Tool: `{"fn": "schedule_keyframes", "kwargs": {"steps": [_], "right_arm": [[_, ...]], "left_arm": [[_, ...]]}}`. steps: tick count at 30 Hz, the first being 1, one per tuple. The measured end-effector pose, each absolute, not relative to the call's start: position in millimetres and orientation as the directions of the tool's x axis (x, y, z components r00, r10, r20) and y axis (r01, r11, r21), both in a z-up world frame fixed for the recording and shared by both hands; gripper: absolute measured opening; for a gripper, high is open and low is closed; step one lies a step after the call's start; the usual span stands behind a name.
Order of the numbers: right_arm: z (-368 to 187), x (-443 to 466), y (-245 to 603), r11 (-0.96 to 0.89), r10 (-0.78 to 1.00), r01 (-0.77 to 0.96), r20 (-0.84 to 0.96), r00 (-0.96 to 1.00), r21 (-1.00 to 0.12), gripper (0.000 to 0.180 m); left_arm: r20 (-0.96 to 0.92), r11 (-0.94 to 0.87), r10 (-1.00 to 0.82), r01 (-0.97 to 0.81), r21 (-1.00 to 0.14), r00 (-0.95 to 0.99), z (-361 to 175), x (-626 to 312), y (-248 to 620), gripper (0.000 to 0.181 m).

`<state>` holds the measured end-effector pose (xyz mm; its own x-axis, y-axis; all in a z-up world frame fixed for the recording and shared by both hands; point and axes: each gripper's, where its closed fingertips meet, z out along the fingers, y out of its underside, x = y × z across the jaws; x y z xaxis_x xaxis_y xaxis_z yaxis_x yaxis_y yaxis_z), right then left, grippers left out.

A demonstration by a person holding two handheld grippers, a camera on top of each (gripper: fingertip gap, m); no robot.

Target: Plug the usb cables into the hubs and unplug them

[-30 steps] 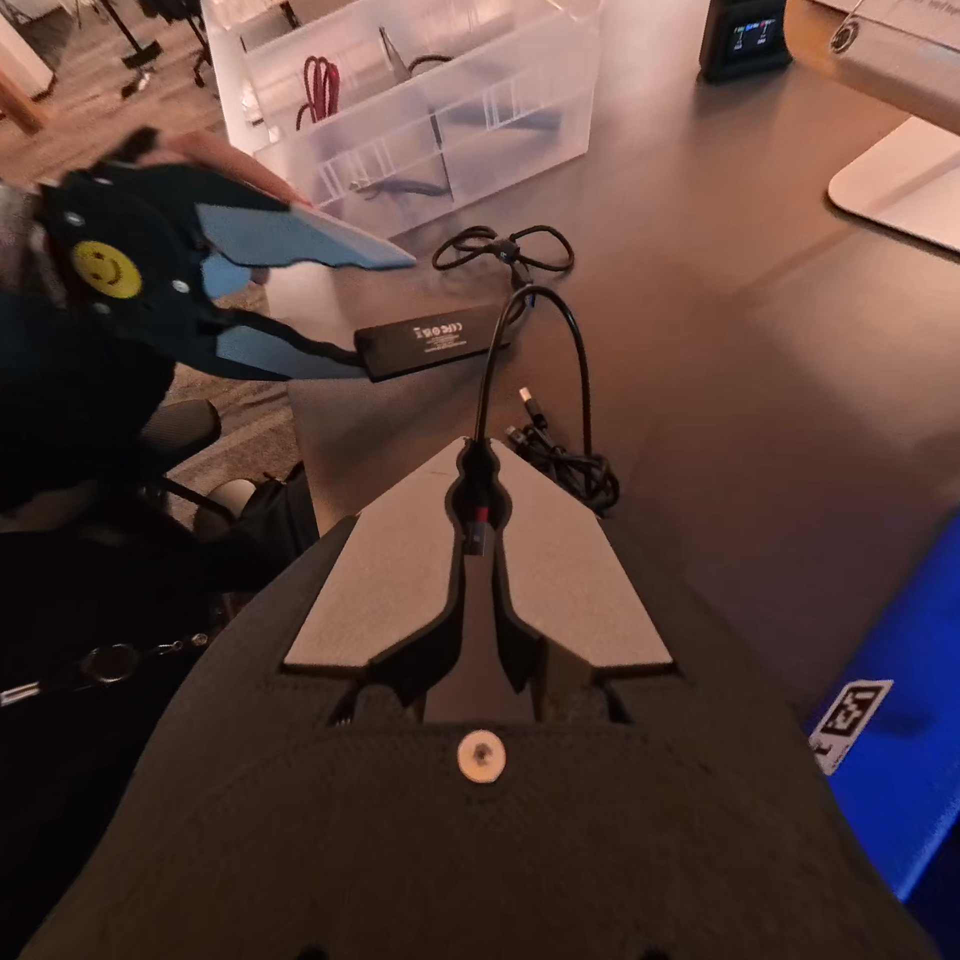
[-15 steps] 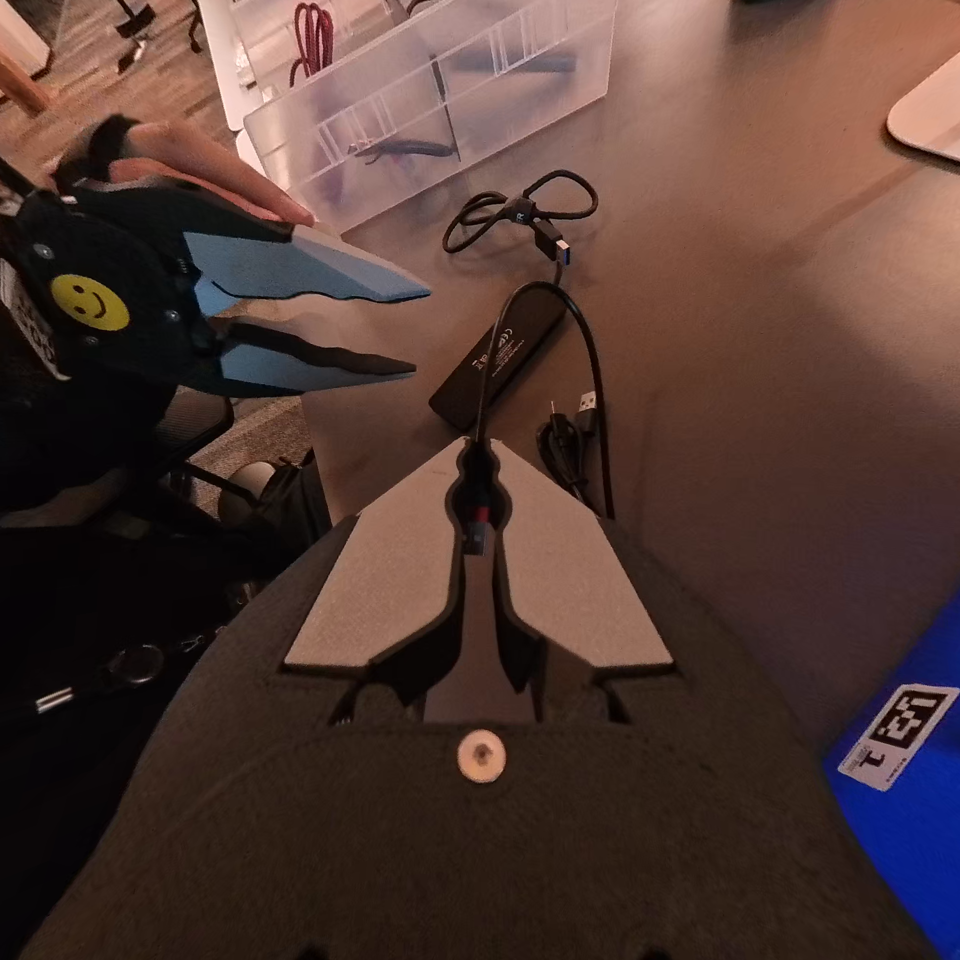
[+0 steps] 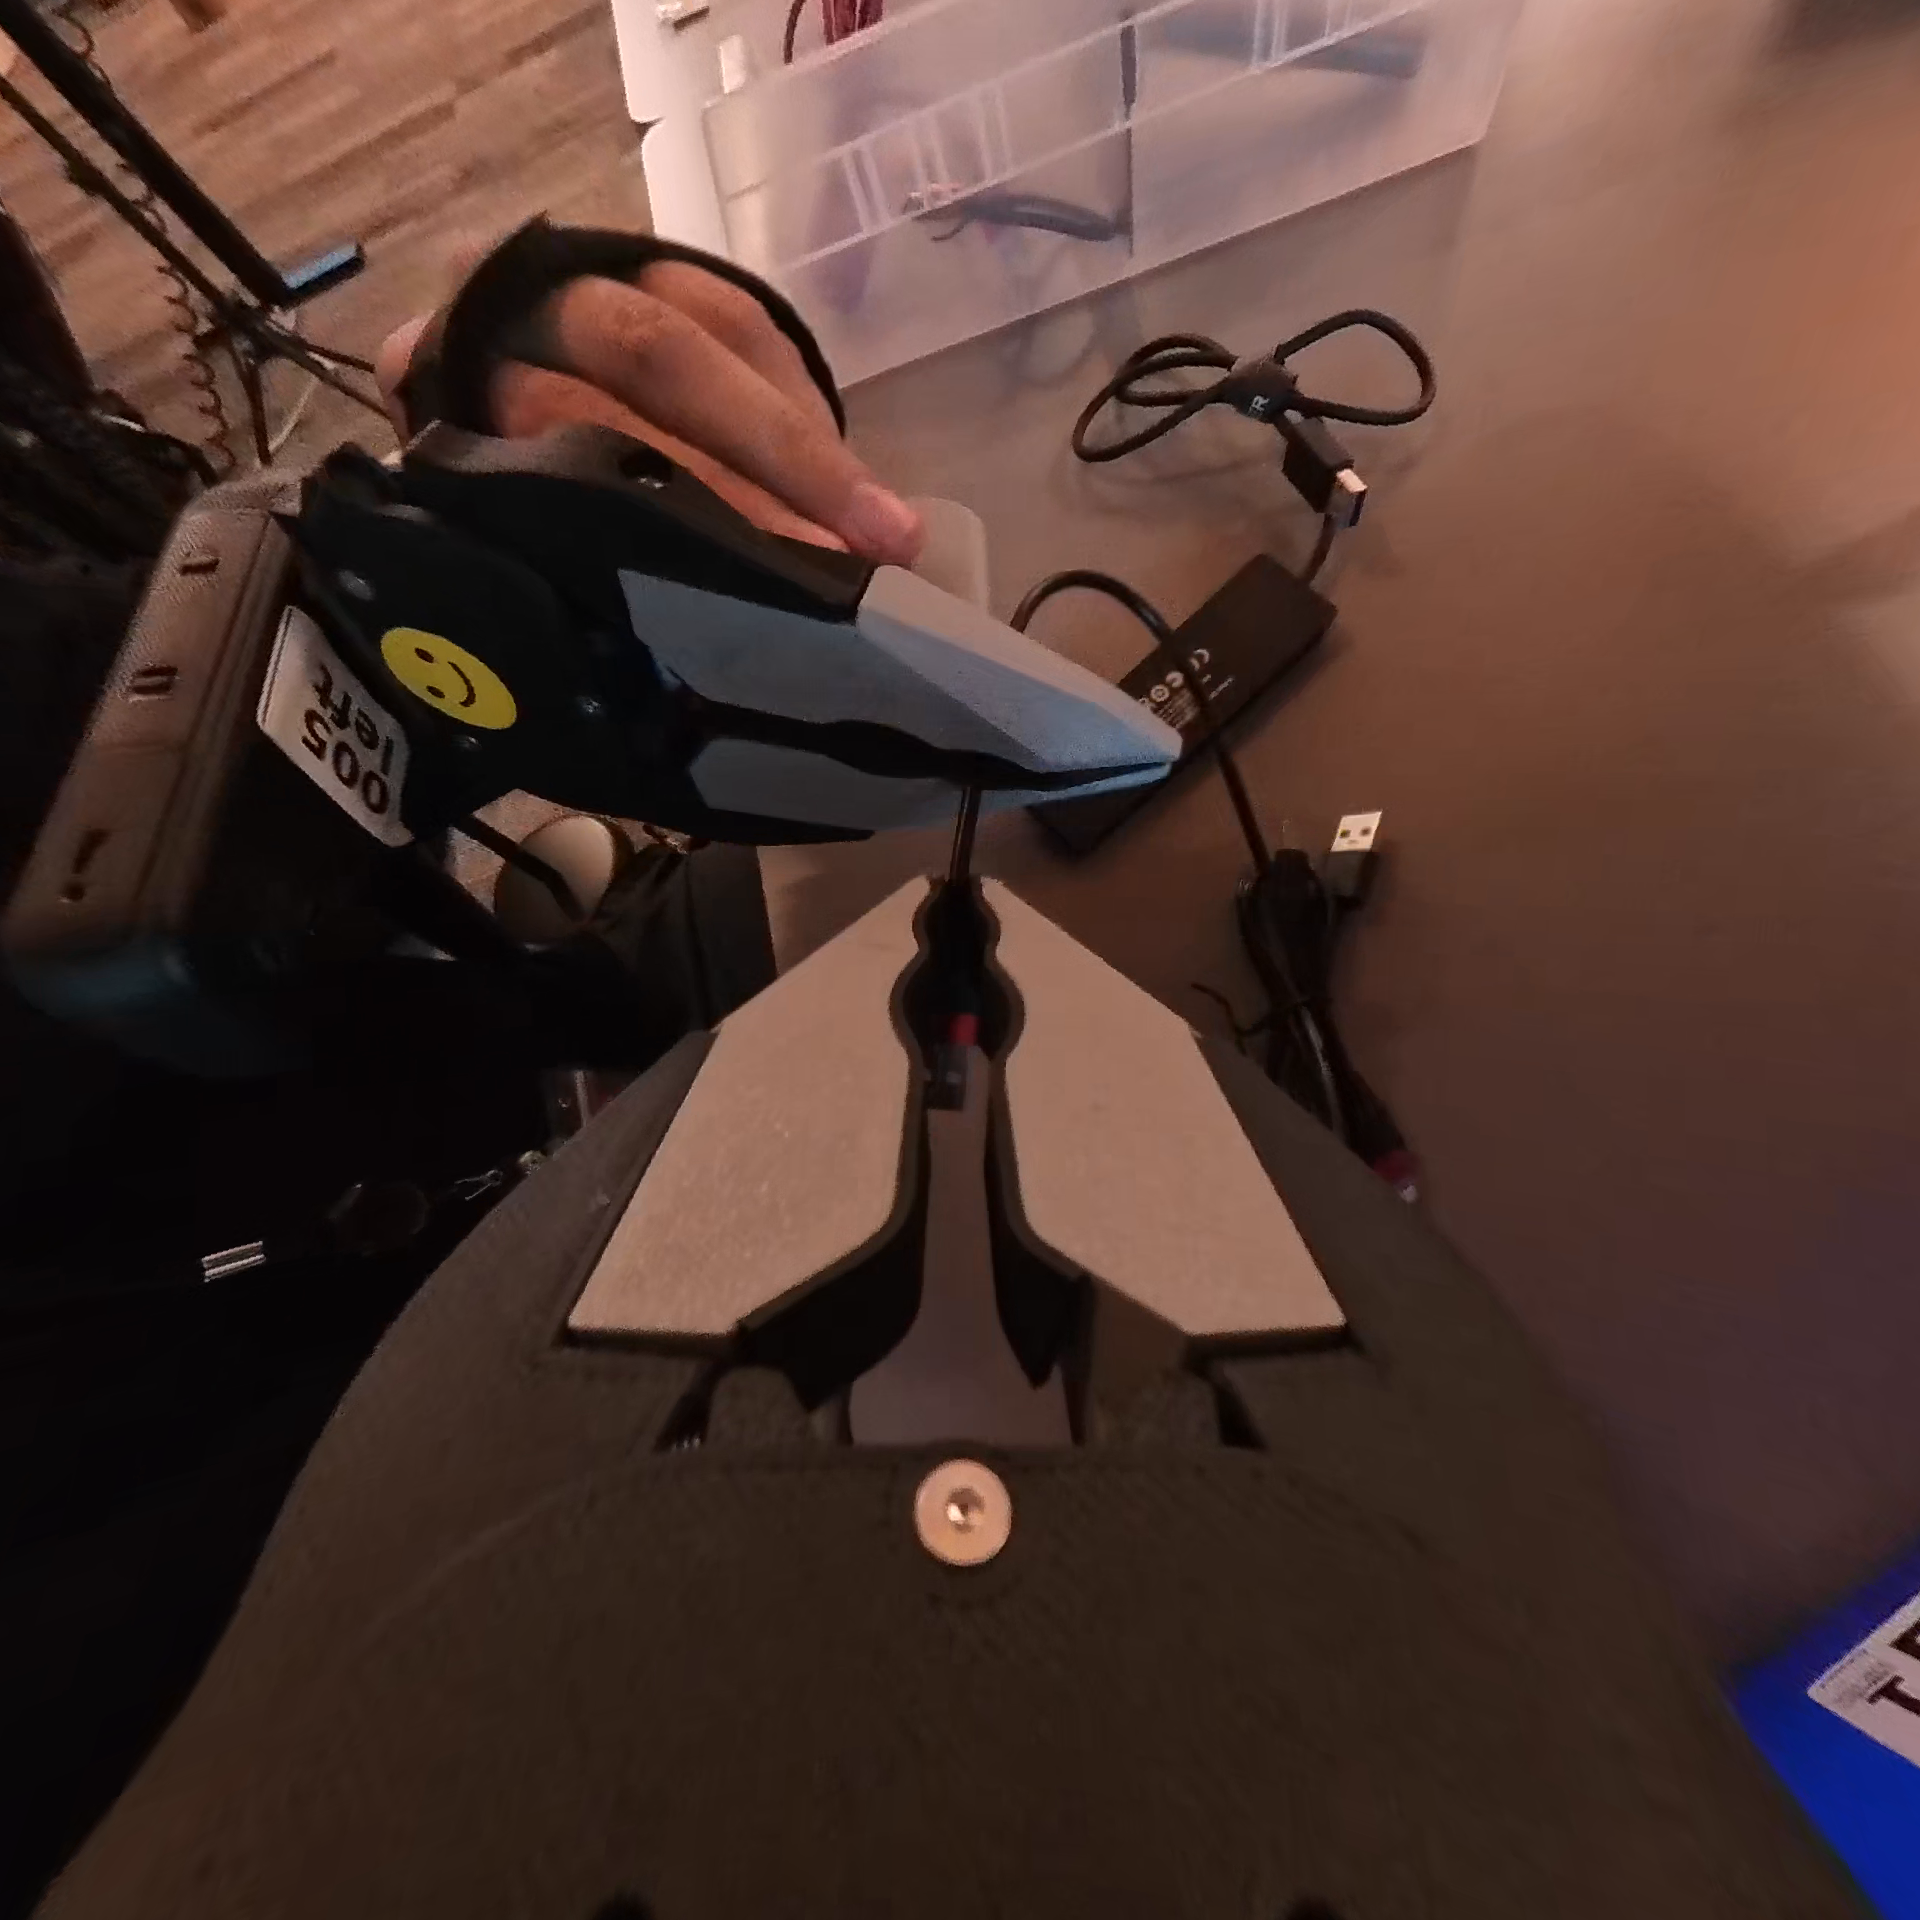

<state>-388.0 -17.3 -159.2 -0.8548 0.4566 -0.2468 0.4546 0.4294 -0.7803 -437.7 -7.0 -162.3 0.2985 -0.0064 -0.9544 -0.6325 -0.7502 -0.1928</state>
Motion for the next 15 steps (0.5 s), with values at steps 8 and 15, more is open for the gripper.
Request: {"fn": "schedule_keyframes", "kwargs": {"steps": [8,15], "right_arm": [[-136,-379,-27,0.275,0.298,0.471,-0.391,-0.871,-0.838,0.002],[-82,-365,-12,0.017,0.045,0.519,-0.518,-0.854,-0.855,0.001]], "left_arm": [[-0.993,-0.628,-0.017,-0.775,-0.079,0.114,-127,-435,4,0.000],[-0.977,-0.505,0.202,-0.848,-0.162,0.066,-70,-412,8,0.000]]}}
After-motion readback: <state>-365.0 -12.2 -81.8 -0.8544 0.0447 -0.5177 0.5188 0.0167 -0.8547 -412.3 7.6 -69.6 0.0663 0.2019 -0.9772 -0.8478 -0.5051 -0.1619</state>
